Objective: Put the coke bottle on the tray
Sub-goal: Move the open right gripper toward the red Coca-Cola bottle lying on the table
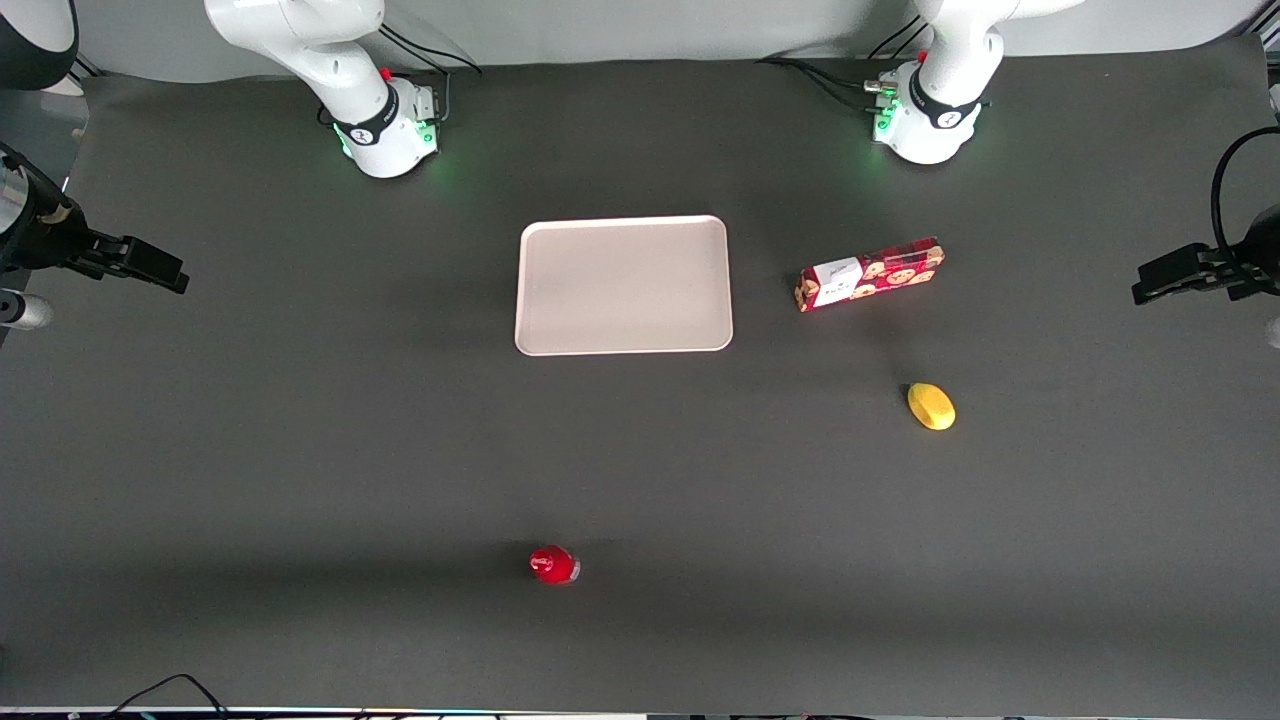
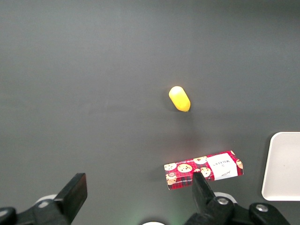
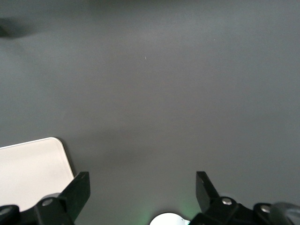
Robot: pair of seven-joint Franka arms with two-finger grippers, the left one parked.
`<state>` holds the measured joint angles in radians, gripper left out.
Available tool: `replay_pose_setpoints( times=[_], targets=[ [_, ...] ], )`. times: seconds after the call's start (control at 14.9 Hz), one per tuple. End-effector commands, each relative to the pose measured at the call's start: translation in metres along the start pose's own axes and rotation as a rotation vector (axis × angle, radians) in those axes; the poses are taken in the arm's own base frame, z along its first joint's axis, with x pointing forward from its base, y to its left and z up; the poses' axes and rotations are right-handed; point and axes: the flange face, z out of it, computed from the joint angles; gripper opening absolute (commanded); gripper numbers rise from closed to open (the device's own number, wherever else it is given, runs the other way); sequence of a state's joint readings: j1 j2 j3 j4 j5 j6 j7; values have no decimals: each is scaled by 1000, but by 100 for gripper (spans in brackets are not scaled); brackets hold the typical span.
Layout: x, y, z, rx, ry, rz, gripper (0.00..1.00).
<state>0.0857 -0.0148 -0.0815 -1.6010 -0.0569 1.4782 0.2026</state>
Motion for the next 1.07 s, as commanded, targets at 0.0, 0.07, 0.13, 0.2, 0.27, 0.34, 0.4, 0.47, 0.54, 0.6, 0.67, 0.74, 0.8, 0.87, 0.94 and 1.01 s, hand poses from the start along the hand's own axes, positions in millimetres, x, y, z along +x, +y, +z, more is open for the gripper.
replay_pose_setpoints(
  times=[0.0,0.07,0.13,0.2,0.27,0.34,0.4,0.47,0.54,0.6,0.67,0.74,0.8,0.87,0.94,1.01],
  targets=[
    [0,-2,-3,24,10,2,100],
    [0,-2,-4,24,10,2,100],
    [0,-3,-4,29,10,4,100],
    [-1,-5,-4,42,6,1,100],
    [-2,-14,-4,52,4,-14,100],
    [-3,-29,-4,51,5,-40,100],
    [0,-56,-1,46,6,-85,100],
    [10,-87,-4,52,18,-127,100],
    [24,-120,-2,81,15,-139,100],
    [38,-151,2,112,12,-119,100],
    [48,-181,8,128,8,-113,100],
    [57,-207,14,145,13,-114,100],
    [65,-227,19,159,30,-95,100],
    [72,-245,20,170,73,-78,100],
    [75,-259,27,169,105,-81,100],
    [78,-274,32,175,148,-81,100]
  ],
)
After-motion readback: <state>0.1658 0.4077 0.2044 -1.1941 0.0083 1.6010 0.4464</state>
